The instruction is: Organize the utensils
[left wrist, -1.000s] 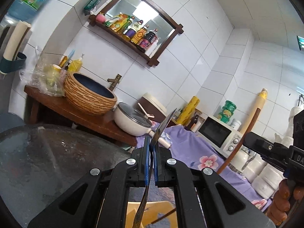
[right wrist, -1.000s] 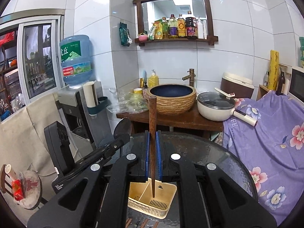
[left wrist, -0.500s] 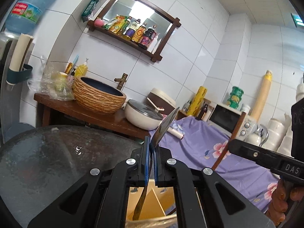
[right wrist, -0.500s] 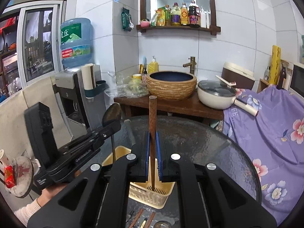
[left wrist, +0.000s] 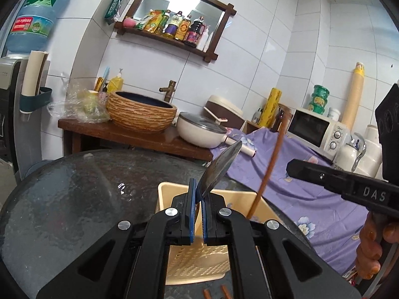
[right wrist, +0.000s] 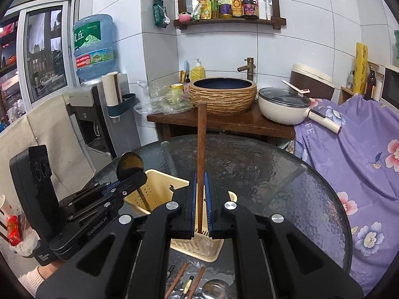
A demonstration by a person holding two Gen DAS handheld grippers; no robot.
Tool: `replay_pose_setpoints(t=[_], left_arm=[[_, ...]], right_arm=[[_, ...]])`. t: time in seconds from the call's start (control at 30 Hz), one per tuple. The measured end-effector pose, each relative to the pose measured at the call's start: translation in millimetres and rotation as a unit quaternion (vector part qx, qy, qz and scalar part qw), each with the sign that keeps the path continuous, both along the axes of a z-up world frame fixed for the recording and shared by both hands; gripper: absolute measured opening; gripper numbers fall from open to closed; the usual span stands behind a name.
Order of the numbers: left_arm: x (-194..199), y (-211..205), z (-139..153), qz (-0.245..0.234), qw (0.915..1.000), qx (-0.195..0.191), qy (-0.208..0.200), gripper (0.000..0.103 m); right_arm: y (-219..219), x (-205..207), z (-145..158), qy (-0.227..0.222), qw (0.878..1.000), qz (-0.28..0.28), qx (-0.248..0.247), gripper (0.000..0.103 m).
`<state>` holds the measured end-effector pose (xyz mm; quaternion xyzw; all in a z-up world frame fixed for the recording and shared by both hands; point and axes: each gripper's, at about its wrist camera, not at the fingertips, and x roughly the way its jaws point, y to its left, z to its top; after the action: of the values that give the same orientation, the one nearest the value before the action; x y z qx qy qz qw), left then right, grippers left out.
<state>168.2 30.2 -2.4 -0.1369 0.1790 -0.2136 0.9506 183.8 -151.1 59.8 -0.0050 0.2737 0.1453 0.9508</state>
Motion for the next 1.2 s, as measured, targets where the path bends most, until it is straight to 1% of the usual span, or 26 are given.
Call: replay_pose_setpoints(t=[0.2, 0.4, 0.47, 0.5, 0.53, 0.57, 0.6, 0.63, 0.67, 0.7, 0.73, 0.8, 0.83, 0.87, 0.9, 0.97, 1.07, 1.13, 1.2], left_arm=[[1, -4, -7, 0.002, 0.9998, 0.014, 0.011, 0.004], [4, -6, -12, 0.010, 0.9995, 0.023, 0.018, 0.004], [3, -8, -10, 0.012, 0.9992, 0.034, 0.018, 0.007], [2, -10, -10, 0.012, 0.9990, 0.039, 0.017, 0.010], [1, -11, -8, 0.013, 0.9989, 0.044, 0.014, 0.020], [-1, -11, -7, 0.014, 0.9989, 0.043, 0.009, 0.029], [-3, -11, -5, 0.015, 0.9990, 0.041, 0.006, 0.032], [-5, -9, -3, 0.018, 0.9992, 0.037, 0.003, 0.035], [-6, -8, -1, 0.020, 0.9991, 0.037, 0.001, 0.037], [-9, -6, 2, 0.023, 0.9989, 0.040, -0.004, 0.037], [-12, -6, 4, 0.026, 0.9987, 0.044, -0.008, 0.041], [-21, -5, 10, 0.035, 0.9975, 0.059, -0.019, 0.052], [-29, -3, 12, 0.045, 0.9966, 0.065, -0.023, 0.062], [-36, 0, 14, 0.053, 0.9961, 0.066, -0.026, 0.068], [-40, 1, 15, 0.059, 0.9957, 0.068, -0.025, 0.070], [-56, 3, 14, 0.081, 0.9926, 0.088, -0.022, 0.079], [-74, 1, 7, 0.107, 0.9857, 0.129, -0.012, 0.088], [-83, 0, -1, 0.117, 0.9815, 0.151, 0.007, 0.093], [-88, 1, -9, 0.119, 0.9789, 0.164, 0.027, 0.093]], right_arm=[[-3, 5, -12, 0.007, 1.000, -0.008, -0.003, 0.007], [-8, 4, -20, 0.011, 1.000, -0.009, 0.008, 0.008], [-8, 3, -22, 0.010, 1.000, -0.011, 0.004, 0.008], [-8, 1, -23, 0.009, 1.000, -0.010, 0.002, 0.008], [-8, -1, -25, 0.010, 1.000, -0.009, 0.002, 0.009], [-9, -2, -26, 0.010, 1.000, -0.009, 0.003, 0.014], [-10, -4, -27, 0.009, 1.000, -0.009, 0.006, 0.027], [-12, -6, -28, 0.008, 1.000, -0.011, 0.007, 0.035], [-16, -10, -29, 0.004, 1.000, -0.015, 0.011, 0.048], [-19, -13, -29, 0.001, 1.000, -0.017, 0.014, 0.049], [-23, -16, -30, 0.001, 1.000, -0.020, 0.015, 0.049], [-29, -22, -33, 0.006, 1.000, -0.025, 0.016, 0.049], [-33, -25, -35, 0.010, 0.999, -0.028, 0.019, 0.049], [-37, -30, -39, 0.016, 0.999, -0.031, 0.025, 0.049], [-40, -34, -42, 0.021, 0.999, -0.032, 0.026, 0.049], [-44, -45, -53, 0.033, 0.999, -0.032, 0.024, 0.049], [-49, -60, -72, 0.054, 0.998, -0.035, 0.021, 0.049], [-53, -68, -87, 0.068, 0.997, -0.037, 0.021, 0.049], [-54, -74, -101, 0.081, 0.996, -0.040, 0.017, 0.049]])
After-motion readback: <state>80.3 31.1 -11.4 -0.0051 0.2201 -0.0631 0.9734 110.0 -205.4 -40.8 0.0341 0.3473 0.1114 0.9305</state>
